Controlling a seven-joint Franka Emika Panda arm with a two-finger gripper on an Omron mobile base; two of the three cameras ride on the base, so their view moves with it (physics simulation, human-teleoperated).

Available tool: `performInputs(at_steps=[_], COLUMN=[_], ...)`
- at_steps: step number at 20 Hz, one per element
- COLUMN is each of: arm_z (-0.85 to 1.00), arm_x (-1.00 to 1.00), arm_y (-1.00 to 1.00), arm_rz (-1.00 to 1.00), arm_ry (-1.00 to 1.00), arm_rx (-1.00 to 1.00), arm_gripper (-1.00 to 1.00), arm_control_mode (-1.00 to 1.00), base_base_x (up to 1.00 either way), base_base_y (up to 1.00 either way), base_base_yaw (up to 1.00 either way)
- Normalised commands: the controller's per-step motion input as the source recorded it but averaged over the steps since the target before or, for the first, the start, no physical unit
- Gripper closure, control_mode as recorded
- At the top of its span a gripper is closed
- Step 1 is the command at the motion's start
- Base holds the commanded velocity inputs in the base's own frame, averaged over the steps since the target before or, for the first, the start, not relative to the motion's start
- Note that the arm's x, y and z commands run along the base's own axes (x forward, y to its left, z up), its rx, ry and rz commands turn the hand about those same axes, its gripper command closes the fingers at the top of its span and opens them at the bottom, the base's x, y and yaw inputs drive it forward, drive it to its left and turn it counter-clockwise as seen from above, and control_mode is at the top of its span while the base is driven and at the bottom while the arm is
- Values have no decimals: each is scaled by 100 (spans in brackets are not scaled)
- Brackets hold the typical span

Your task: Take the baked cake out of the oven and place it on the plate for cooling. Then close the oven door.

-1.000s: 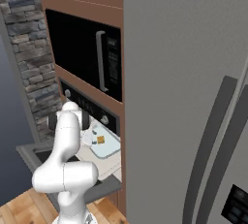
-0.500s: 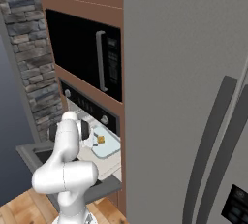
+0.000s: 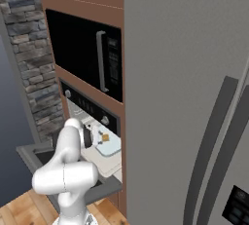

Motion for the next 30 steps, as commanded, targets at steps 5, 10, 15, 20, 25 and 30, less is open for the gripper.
performInputs(at_steps=[5, 10, 15, 20, 25, 30], arm_z=[-4, -1, 0, 51, 53, -12], arm_x=[-53, -43, -49, -35, 11, 4], arm_y=[-17, -3, 0, -9, -9, -21], arm_rz=[0, 0, 0, 0, -1, 0], arm_ry=[-4, -7, 0, 0, 0, 0], arm_rx=[0, 0, 0, 0, 0, 0], arm_gripper=[-100, -100, -100, -100, -100, -100], arm_control_mode=[-100, -100, -100, -100, -100, -100], base_base_x=[0, 0, 0, 0, 0, 0], base_base_y=[0, 0, 0, 0, 0, 0], base_base_yaw=[0, 0, 0, 0, 0, 0])
